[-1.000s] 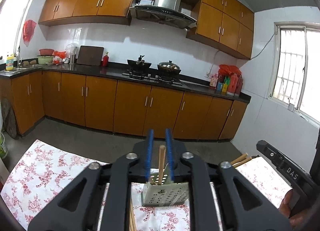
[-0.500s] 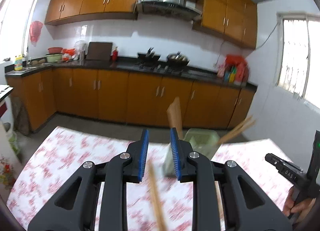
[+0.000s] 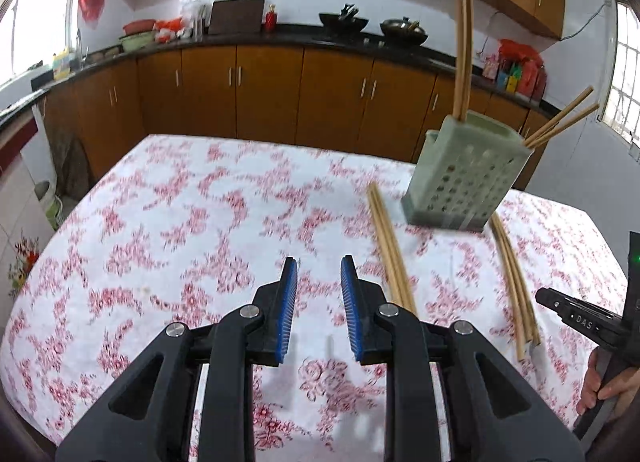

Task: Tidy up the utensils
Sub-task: 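Lower the right tool and grasp a wooden chopstick while the left tool grasps another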

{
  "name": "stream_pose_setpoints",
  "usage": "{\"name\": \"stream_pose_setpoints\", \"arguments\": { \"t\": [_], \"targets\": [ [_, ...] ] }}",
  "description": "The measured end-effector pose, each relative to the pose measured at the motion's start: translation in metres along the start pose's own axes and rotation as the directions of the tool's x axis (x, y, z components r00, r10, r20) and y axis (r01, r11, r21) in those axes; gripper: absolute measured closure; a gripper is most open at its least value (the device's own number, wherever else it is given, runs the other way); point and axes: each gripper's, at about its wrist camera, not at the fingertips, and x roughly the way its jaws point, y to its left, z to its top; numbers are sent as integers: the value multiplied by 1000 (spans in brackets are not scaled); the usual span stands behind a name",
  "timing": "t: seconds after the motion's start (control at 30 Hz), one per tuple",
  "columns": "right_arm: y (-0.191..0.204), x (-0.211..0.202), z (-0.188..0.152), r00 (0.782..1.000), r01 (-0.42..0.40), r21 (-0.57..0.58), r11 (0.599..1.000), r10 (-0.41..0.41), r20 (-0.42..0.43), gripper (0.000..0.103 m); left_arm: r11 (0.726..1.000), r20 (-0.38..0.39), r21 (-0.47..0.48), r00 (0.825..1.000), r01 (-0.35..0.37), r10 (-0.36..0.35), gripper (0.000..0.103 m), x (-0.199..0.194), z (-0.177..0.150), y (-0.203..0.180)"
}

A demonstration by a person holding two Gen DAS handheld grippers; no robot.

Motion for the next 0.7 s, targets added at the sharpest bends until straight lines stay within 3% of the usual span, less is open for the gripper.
{"name": "stream_pose_setpoints", "arguments": {
  "t": [0.2, 0.37, 0.7],
  "targets": [
    [2, 13, 0, 999, 33, -25, 999, -34, -18, 82, 1000, -24, 3, 1000, 8, -8, 79, 5, -11, -4],
    [5, 15, 3, 995, 95, -80, 992, -95, 6, 93, 999, -45, 9, 998, 34, -33, 79, 11, -11, -13],
    [-47, 8, 11, 979, 202, 65, 977, -204, 25, 95, 992, -144, 23, 982, 124, -120, 79, 33, -25, -33]
  ]
}}
